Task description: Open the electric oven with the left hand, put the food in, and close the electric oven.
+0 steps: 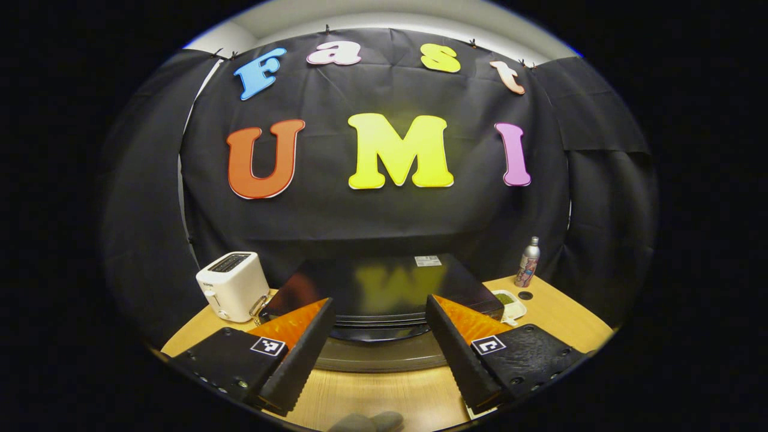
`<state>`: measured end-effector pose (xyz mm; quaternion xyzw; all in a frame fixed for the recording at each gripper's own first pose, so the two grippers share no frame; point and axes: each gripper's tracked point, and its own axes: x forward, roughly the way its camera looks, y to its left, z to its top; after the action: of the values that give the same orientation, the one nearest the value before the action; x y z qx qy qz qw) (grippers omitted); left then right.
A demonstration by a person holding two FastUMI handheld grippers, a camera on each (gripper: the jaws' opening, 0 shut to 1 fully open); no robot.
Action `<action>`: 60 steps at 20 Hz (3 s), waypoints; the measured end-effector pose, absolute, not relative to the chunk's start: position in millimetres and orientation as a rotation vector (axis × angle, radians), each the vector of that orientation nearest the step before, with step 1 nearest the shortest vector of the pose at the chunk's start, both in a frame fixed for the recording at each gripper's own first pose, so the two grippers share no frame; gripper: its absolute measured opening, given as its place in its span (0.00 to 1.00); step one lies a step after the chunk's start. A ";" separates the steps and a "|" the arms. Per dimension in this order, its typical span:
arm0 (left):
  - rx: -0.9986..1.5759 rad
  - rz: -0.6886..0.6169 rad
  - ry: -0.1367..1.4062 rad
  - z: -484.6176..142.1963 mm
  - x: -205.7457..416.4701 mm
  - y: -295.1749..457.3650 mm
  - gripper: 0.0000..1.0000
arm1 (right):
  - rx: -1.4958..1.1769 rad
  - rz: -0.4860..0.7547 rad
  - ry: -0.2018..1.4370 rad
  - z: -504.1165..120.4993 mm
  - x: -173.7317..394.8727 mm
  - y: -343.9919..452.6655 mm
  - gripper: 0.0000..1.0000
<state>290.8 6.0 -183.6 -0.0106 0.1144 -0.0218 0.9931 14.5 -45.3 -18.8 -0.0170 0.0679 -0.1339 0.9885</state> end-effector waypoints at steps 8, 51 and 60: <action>-0.013 -0.059 0.318 -224.6 321.3 6.7 0.96 | -0.029 -0.311 0.170 -29.1 -4.3 -49.1 0.96; -0.038 -0.055 0.611 -370.9 145.6 10.9 0.97 | 0.061 -0.135 0.347 -106.3 -7.1 -26.8 0.97; -0.073 -0.033 0.416 -237.8 103.7 17.4 0.97 | 0.125 0.010 0.559 -215.1 67.9 -27.6 0.95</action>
<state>103.7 17.4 -237.8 -0.0361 0.2065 -0.0162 0.9777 67.9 -27.6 -215.1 0.0619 0.2759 0.0049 0.9592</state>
